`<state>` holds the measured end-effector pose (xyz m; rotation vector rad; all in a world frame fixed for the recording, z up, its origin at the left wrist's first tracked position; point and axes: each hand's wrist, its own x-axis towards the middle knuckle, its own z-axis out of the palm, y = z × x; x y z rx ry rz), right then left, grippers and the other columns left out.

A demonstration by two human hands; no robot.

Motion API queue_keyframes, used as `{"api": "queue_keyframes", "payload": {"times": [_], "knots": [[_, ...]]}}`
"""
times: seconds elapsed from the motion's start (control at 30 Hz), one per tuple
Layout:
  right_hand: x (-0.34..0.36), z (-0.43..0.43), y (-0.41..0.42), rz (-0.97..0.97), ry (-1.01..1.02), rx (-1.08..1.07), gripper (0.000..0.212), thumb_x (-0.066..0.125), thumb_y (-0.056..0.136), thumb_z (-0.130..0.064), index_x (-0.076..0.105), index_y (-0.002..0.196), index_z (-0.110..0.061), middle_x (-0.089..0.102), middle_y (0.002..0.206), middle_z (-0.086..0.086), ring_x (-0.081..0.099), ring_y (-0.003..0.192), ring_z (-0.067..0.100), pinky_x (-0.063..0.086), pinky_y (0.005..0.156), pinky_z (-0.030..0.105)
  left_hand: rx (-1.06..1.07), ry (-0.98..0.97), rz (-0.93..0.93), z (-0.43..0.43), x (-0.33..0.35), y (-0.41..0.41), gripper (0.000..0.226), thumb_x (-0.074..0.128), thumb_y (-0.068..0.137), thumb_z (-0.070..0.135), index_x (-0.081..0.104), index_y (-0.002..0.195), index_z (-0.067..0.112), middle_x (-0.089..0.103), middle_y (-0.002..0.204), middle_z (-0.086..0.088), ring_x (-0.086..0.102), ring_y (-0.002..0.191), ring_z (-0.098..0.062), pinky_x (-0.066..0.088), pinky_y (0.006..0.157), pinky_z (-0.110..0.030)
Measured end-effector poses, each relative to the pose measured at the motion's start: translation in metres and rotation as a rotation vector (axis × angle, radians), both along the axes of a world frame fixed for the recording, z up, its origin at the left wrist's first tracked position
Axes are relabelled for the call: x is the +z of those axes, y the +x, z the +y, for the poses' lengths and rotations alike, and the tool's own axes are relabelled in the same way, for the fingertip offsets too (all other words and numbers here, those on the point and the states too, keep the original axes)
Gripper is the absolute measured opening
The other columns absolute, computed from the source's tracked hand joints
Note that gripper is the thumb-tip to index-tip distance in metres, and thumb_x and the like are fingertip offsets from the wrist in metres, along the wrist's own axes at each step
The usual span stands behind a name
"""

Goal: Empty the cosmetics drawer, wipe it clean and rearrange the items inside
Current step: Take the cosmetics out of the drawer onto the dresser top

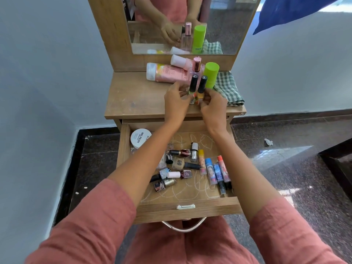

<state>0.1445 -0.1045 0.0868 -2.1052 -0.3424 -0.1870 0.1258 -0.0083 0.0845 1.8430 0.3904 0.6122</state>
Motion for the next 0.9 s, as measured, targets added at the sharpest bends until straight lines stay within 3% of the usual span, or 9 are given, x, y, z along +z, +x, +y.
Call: {"api": "queue_keyframes", "payload": {"times": [0.1, 0.2, 0.3, 0.43, 0.53, 0.63, 0.7, 0.8, 0.9], "knots": [[-0.001, 0.000, 0.000, -0.012, -0.011, -0.015, 0.032, 0.057, 0.081, 0.006, 0.061, 0.112, -0.001, 0.066, 0.103, 0.016, 0.062, 0.095, 0.026, 0.051, 0.088, 0.038, -0.010, -0.002, 0.023, -0.001, -0.005, 0.001, 0.032, 0.070, 0.075, 0.000, 0.058, 0.104, -0.001, 0.063, 0.107, -0.015, 0.060, 0.093, -0.014, 0.046, 0.070, -0.002], [-0.001, -0.004, -0.002, -0.022, -0.022, -0.013, 0.034, 0.058, 0.081, 0.006, 0.059, 0.114, -0.001, 0.065, 0.104, 0.015, 0.062, 0.094, 0.023, 0.051, 0.089, 0.035, -0.007, 0.003, 0.038, 0.000, -0.007, -0.002, 0.035, 0.070, 0.075, 0.000, 0.056, 0.107, -0.001, 0.061, 0.106, -0.014, 0.061, 0.094, -0.017, 0.046, 0.073, -0.009], [0.001, -0.014, -0.010, -0.038, -0.033, -0.014, 0.035, 0.060, 0.081, 0.005, 0.057, 0.116, 0.001, 0.062, 0.106, 0.014, 0.058, 0.092, 0.017, 0.048, 0.088, 0.022, -0.010, 0.019, 0.028, -0.001, -0.006, -0.016, 0.034, 0.069, 0.077, 0.002, 0.056, 0.108, 0.000, 0.056, 0.101, -0.008, 0.055, 0.091, -0.012, 0.046, 0.073, -0.010], [-0.004, -0.034, -0.031, -0.067, -0.048, 0.045, 0.023, 0.061, 0.081, 0.004, 0.063, 0.103, 0.001, 0.064, 0.097, 0.011, 0.054, 0.083, 0.011, 0.042, 0.077, 0.006, -0.060, 0.080, -0.040, 0.000, -0.004, -0.052, 0.025, 0.061, 0.081, -0.003, 0.059, 0.106, 0.002, 0.060, 0.101, -0.008, 0.056, 0.082, -0.002, 0.045, 0.075, -0.003], [-0.013, -0.050, -0.048, 0.022, -0.113, 0.164, 0.018, 0.061, 0.080, 0.007, 0.066, 0.095, -0.001, 0.064, 0.089, 0.004, 0.056, 0.078, 0.009, 0.042, 0.071, -0.001, -0.187, 0.071, 0.057, 0.006, -0.008, -0.088, 0.020, 0.057, 0.084, -0.001, 0.061, 0.100, 0.010, 0.062, 0.091, 0.007, 0.057, 0.079, 0.005, 0.048, 0.076, -0.006], [-0.027, -0.059, -0.064, 0.132, -0.257, 0.314, 0.015, 0.061, 0.081, 0.006, 0.068, 0.093, 0.000, 0.065, 0.088, 0.005, 0.058, 0.078, 0.010, 0.046, 0.072, 0.006, -0.369, 0.162, 0.305, 0.015, -0.021, -0.119, 0.017, 0.057, 0.086, 0.002, 0.063, 0.097, 0.014, 0.057, 0.084, 0.018, 0.054, 0.076, 0.010, 0.046, 0.072, -0.004], [-0.036, -0.060, -0.075, 0.198, -0.353, 0.407, 0.015, 0.060, 0.081, 0.005, 0.068, 0.092, 0.000, 0.068, 0.090, 0.009, 0.058, 0.079, 0.012, 0.052, 0.076, 0.019, -0.427, 0.231, 0.455, 0.022, -0.033, -0.137, 0.016, 0.059, 0.085, 0.003, 0.064, 0.095, 0.015, 0.056, 0.083, 0.017, 0.052, 0.077, 0.008, 0.045, 0.070, -0.008], [-0.049, -0.059, -0.088, 0.290, -0.457, 0.506, 0.017, 0.060, 0.081, 0.004, 0.068, 0.093, -0.004, 0.069, 0.094, 0.010, 0.058, 0.081, 0.012, 0.052, 0.081, 0.032, -0.410, 0.337, 0.611, 0.030, -0.049, -0.160, 0.013, 0.061, 0.084, 0.005, 0.064, 0.092, 0.015, 0.060, 0.085, 0.009, 0.055, 0.077, -0.003, 0.042, 0.068, -0.012], [-0.056, -0.051, -0.098, 0.312, -0.595, 0.615, 0.021, 0.064, 0.081, -0.005, 0.066, 0.102, -0.008, 0.065, 0.106, 0.008, 0.060, 0.095, 0.022, 0.050, 0.086, 0.043, -0.329, 0.416, 0.730, 0.035, -0.062, -0.175, 0.017, 0.063, 0.083, 0.006, 0.066, 0.099, 0.010, 0.067, 0.095, -0.002, 0.057, 0.082, -0.009, 0.047, 0.075, -0.021]]}}
